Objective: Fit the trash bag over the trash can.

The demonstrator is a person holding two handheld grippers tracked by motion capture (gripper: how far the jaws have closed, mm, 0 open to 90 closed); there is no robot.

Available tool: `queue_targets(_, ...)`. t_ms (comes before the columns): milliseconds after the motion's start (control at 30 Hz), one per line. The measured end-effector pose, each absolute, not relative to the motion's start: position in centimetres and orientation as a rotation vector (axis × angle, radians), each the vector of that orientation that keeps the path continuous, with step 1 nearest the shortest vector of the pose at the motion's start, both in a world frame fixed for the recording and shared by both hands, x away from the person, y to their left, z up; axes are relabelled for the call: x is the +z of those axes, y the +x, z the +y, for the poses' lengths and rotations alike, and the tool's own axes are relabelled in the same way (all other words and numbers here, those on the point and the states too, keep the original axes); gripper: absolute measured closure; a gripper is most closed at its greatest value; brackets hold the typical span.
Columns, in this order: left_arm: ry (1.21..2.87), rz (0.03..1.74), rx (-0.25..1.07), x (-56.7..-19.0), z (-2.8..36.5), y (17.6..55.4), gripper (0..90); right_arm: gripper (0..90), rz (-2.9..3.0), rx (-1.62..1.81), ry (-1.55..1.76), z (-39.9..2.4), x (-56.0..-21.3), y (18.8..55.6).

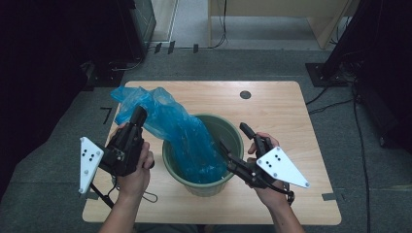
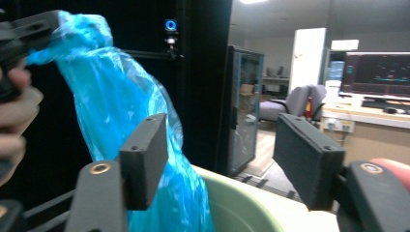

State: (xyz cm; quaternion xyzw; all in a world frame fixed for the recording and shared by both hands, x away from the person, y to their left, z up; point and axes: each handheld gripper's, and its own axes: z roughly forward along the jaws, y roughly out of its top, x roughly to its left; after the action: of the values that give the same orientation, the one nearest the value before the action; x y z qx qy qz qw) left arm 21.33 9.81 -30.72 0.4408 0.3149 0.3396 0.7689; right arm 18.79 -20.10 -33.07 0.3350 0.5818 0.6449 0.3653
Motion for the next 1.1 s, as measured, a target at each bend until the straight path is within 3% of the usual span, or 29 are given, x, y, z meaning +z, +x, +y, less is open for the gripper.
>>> queue_targets(200, 1.052, 0.585, 0.701, -32.0, 8.5, 20.3, 90.0, 46.3, 1.476, 1.670, 0.888, -18.3, -31.9, 19.7)
queue_targets(633, 1.225, 0.410, 0.646, -34.7, 5.6, 17.5, 90.0, 53.1, 1.453, 1.696, 0.861, -17.2, -28.6, 20.3)
queue_targets(1100, 1.253, 0.408, 0.766, -35.7, 3.7, 16.4, 90.0, 49.2, 1.593, 1.859, 0.836, -17.4, -29.3, 18.6)
